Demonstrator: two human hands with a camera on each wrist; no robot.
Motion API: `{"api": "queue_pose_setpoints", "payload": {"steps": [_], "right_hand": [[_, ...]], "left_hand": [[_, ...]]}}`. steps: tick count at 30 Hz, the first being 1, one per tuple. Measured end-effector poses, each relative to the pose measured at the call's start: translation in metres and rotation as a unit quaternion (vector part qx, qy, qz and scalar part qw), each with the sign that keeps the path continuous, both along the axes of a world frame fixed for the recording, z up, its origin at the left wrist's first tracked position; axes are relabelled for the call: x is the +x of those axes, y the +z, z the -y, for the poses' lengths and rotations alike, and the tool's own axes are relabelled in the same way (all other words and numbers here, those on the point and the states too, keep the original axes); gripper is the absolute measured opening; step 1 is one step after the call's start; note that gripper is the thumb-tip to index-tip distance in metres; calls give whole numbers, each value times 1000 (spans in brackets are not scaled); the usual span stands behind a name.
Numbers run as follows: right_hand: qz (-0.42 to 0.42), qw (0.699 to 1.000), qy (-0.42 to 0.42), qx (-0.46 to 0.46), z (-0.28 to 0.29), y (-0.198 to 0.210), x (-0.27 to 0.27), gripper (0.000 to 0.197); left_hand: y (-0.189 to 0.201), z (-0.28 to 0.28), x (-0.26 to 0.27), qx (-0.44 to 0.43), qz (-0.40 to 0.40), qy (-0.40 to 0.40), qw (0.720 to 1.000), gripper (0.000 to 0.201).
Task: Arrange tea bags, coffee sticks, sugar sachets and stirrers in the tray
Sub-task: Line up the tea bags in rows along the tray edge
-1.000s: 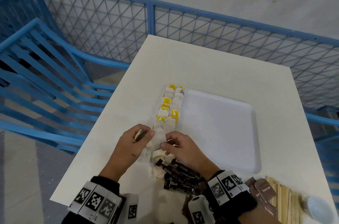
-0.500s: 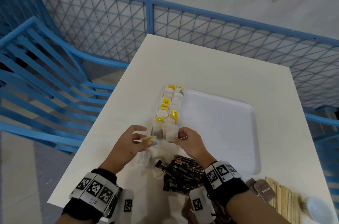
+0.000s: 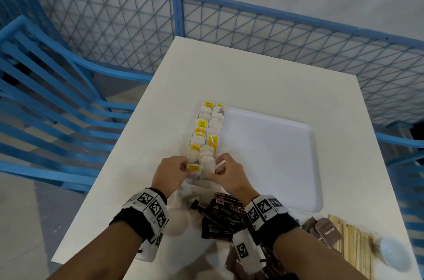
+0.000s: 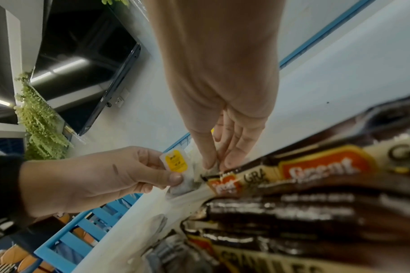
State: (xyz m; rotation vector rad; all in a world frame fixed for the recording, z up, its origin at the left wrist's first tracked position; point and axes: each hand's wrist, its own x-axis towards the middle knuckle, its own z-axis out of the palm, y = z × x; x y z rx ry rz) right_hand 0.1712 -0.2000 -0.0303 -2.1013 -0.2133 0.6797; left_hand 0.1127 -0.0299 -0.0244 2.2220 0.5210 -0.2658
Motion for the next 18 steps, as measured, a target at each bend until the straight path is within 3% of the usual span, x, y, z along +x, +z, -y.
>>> {"api": "queue_pose_setpoints", "payload": {"steps": [5,10,13,16,18], "right_hand": [[13,1000,1,-8,-2,3,3,37],[16,1000,5,-20,-2,4,0,43],[90,995,7,-48,0,10,-6,32],[148,984,90,-40,0,16,-21,10],[161,969,182,-47,-4,19,-32,6]], "left_hand": [[-3,-1,7,51,2,-4,999,17],[-1,-5,4,47,10,-6,999,32],[1,-15,-6,24,25,29,999,35],[0,-25,-22,29,34,44,998,23],[-4,-28,-34,26,11,29,999,20]]}}
